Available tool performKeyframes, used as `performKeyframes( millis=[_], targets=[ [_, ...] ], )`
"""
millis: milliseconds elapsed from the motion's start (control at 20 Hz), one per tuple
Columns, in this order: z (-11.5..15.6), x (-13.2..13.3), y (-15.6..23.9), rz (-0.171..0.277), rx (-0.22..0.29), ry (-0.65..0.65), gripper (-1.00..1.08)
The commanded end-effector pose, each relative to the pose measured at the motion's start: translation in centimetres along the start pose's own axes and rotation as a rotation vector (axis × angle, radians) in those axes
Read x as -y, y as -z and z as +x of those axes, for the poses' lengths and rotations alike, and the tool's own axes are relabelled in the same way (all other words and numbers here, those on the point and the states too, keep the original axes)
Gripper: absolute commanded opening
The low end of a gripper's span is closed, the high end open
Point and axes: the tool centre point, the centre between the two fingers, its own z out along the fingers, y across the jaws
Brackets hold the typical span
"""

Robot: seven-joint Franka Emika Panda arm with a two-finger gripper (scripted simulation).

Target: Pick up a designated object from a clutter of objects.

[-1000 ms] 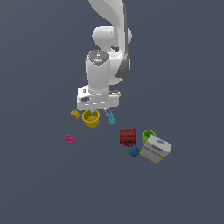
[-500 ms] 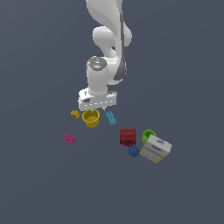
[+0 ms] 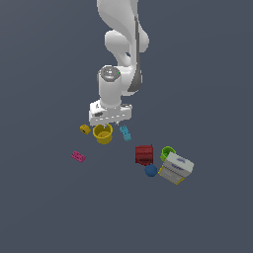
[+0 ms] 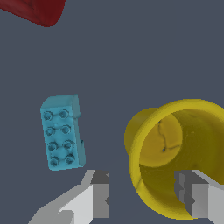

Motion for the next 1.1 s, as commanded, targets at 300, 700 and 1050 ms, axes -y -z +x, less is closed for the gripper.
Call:
performKeyframes(
  millis=[300,700,1050],
  targets=[
    [-0.2,0.1,-2.4,0.001,0.000,0.002,0.28],
    [-0.1,0.0,-2.5,0.000,0.000,0.003,-1.00],
    [0.0,0.0,-2.5,-0.001,-0.002,0.003,-1.00]
  ],
)
